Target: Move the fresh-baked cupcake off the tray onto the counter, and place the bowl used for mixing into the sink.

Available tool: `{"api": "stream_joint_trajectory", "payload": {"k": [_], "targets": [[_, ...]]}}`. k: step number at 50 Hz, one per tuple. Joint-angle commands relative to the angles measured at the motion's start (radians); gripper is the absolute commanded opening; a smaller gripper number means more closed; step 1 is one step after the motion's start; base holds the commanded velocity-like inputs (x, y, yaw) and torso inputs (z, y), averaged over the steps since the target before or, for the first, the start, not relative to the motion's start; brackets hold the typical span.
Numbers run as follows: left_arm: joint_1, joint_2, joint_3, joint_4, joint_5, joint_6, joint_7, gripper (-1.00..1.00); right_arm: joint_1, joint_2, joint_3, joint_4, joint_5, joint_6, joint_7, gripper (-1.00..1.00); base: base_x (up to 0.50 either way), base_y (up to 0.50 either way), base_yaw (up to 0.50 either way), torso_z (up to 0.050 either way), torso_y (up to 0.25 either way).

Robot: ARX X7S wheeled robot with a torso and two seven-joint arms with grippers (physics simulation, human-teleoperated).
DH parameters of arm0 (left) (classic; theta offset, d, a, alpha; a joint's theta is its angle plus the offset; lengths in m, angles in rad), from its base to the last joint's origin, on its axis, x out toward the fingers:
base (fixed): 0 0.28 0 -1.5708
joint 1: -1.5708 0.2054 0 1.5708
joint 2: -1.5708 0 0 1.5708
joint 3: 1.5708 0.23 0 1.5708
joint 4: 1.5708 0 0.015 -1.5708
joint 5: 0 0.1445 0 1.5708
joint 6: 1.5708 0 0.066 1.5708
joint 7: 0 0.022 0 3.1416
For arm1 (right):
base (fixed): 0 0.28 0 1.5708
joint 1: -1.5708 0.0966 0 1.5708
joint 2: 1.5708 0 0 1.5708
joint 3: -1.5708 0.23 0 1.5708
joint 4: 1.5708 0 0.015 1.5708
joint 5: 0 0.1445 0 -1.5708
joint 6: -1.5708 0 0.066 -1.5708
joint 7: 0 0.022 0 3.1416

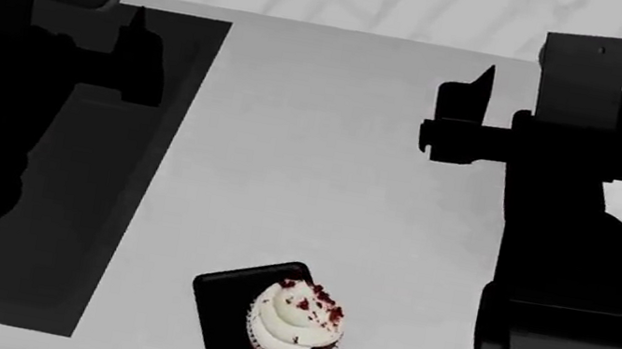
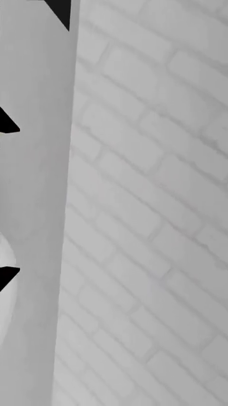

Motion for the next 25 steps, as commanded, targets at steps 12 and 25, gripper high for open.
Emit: {"api": "stream_joint_trajectory", "payload": {"k": [12, 25], "targets": [[-0.006, -0.011, 0.01, -0.044, -0.017, 0.027, -0.007, 1.0, 0.005, 0.0, -0.02, 0.028, 0.005, -0.018, -0.002, 1.0, 0.0, -0.15, 0.0, 0.05, 0.006], [-0.005, -0.016, 0.017, -0.046, -0.027, 0.032, -0.011, 1.0, 0.005, 0.0, -0.032, 0.031, 0.001, -0.013, 0.008, 1.0, 0.16, 0.04, 0.0, 0.05, 0.005]]}}
